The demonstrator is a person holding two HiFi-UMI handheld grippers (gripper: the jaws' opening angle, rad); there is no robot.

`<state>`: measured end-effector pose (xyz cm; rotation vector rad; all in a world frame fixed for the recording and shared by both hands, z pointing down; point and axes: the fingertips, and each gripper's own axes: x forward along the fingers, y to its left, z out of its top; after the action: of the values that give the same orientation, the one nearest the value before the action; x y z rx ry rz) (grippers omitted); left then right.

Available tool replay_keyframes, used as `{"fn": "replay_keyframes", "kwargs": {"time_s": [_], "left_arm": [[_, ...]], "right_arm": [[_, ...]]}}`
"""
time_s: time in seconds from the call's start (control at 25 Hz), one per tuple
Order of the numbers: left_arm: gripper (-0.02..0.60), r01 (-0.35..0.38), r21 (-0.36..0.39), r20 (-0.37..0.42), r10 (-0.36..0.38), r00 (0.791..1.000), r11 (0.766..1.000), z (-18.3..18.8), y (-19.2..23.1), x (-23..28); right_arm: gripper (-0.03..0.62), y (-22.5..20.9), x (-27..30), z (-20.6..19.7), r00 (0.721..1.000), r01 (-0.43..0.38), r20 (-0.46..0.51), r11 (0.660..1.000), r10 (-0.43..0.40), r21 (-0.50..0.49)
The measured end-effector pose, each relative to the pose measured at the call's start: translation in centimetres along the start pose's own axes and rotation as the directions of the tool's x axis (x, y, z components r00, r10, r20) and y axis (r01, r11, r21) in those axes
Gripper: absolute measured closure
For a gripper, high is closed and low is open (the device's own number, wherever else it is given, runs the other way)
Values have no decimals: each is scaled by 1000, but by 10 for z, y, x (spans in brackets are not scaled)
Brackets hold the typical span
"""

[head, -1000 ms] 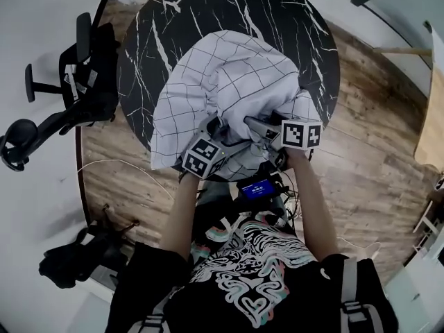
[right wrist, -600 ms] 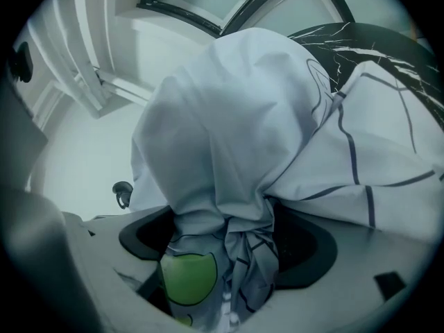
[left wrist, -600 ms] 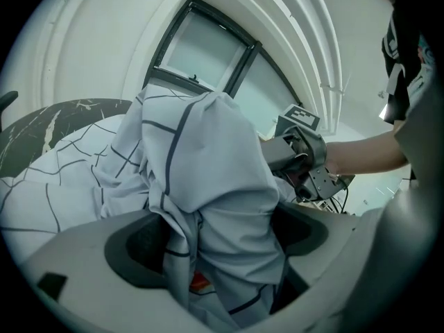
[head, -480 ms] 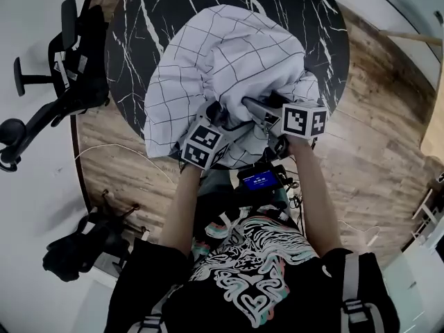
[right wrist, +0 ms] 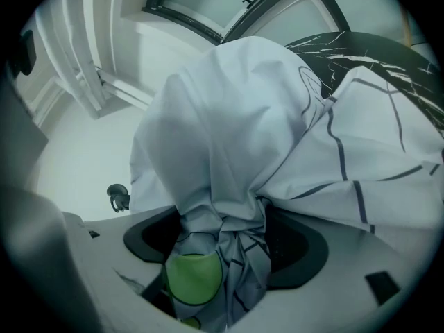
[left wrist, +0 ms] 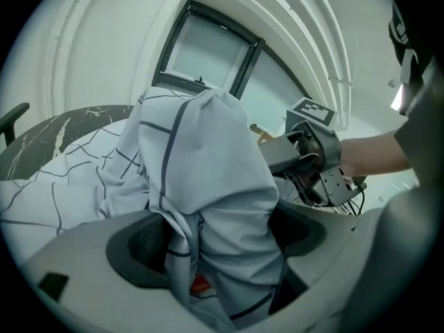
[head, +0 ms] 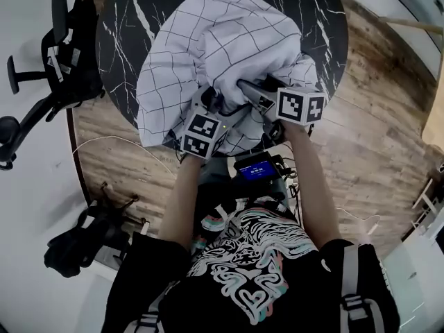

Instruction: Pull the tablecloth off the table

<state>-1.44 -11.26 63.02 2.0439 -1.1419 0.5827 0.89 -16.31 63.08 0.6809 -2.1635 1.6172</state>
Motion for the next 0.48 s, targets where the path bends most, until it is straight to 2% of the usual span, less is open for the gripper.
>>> {"fn": "replay_keyframes", "kwargs": {"time_s": [0.12, 0.24, 0.48], "left_arm": [[119, -3, 9, 5, 3, 1000, 1000, 1, 2, 0], [134, -8, 4, 1, 8, 1000, 1000, -1, 4, -2], [169, 5, -6, 9, -5, 1000, 1000, 1, 3, -1]], "right_arm": [[220, 0, 1, 1, 1000, -13, 13, 1000, 13, 1], [228, 2, 7, -1, 999, -39, -15, 999, 39, 10], [290, 0, 7, -1, 998, -65, -5, 997, 65, 50]]}}
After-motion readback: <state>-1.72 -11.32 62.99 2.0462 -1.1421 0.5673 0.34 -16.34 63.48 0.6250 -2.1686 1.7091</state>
